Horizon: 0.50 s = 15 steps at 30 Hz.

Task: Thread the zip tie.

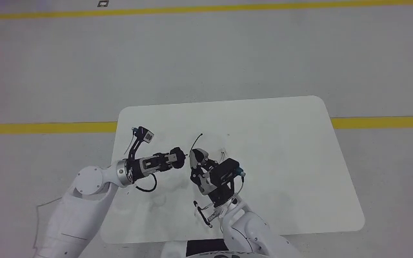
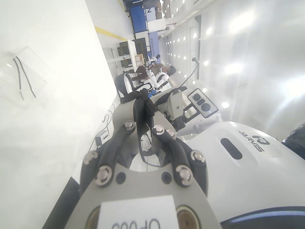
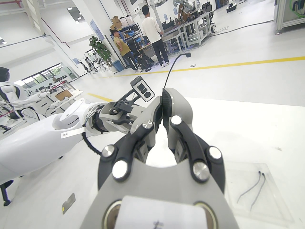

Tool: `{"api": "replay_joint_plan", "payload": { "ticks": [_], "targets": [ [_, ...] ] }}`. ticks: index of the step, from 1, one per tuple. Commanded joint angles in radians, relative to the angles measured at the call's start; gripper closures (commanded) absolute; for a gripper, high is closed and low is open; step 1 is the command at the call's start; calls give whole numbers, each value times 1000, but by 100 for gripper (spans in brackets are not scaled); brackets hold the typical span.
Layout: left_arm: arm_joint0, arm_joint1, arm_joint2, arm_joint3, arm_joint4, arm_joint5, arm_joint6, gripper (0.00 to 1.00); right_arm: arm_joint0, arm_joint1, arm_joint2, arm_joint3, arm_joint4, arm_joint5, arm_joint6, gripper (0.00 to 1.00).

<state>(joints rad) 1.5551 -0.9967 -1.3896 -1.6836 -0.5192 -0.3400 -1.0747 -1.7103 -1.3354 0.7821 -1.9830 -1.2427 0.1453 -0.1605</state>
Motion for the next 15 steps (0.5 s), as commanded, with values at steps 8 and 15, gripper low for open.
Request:
{"api": "replay_joint_plan", "payload": {
  "ticks": [8, 15],
  "targets": [
    [0, 0, 0, 0, 0, 0, 0, 100, 6, -3, 1, 15, 5, 0, -8, 100],
    [0, 0, 0, 0, 0, 0, 0, 100, 14, -10, -8, 36, 10, 15, -27, 100]
  ]
}}
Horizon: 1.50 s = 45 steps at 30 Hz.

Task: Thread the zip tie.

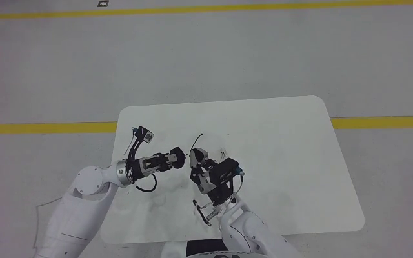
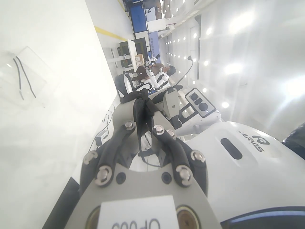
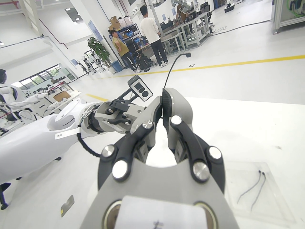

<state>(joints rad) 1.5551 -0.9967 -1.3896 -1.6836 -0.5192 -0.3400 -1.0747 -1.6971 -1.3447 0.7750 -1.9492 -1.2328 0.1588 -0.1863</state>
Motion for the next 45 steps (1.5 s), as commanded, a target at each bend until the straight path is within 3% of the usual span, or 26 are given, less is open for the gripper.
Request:
{"api": "replay_joint_plan", "payload": {
  "ticks": [1, 45],
  "targets": [
    [0, 0, 0, 0, 0, 0, 0, 100, 2, -2, -2, 4, 1, 3, -4, 100],
    [0, 0, 0, 0, 0, 0, 0, 100, 28, -20, -20, 51, 10, 30, -24, 100]
  ]
}}
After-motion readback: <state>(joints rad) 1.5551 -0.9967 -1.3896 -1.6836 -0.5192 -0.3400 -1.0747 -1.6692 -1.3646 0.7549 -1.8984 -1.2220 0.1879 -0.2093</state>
